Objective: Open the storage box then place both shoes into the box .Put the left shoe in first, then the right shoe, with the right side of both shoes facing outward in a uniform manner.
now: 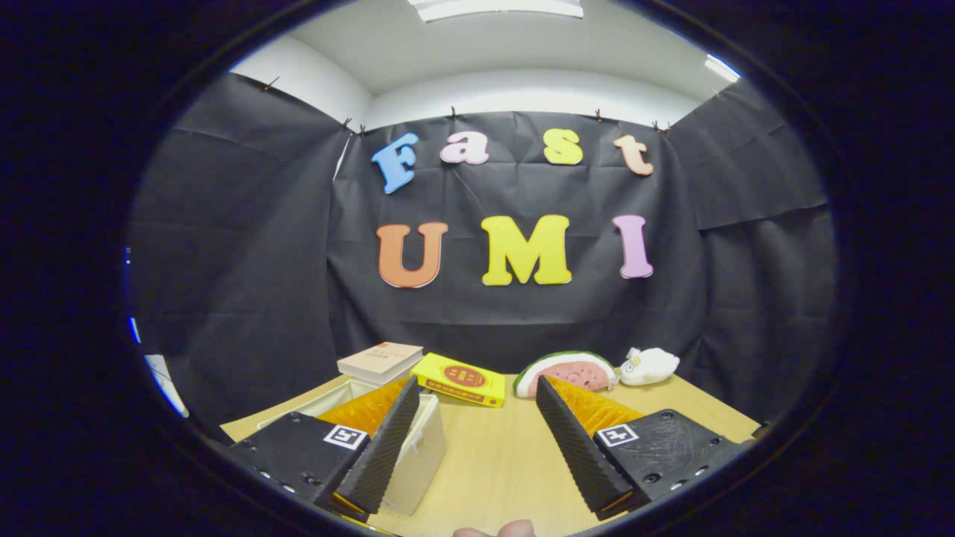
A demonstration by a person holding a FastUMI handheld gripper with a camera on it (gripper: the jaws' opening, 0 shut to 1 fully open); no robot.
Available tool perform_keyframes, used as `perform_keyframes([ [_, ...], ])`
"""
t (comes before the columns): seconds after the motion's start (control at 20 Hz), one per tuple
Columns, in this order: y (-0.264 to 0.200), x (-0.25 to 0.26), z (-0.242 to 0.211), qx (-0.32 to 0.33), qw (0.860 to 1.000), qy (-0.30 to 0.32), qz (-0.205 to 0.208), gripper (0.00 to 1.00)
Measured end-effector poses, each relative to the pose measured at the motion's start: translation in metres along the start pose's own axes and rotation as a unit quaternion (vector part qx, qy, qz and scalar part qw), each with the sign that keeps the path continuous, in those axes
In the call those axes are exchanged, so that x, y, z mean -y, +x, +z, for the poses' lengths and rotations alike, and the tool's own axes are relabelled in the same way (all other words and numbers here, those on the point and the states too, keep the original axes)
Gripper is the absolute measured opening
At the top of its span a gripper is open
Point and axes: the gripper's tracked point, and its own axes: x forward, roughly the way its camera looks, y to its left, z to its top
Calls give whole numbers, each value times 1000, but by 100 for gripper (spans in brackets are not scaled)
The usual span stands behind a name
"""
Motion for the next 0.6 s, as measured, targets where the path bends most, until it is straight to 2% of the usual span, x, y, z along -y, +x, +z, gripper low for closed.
perform_keyframes([
  [0.1,-22,24,7,22,1000,2,-21,96],
  [0.25,-51,29,4,30,999,15,-11,95],
  [0.4,-72,44,-4,21,1000,7,-22,96],
  [0.6,-83,34,-7,26,999,17,-8,95],
])
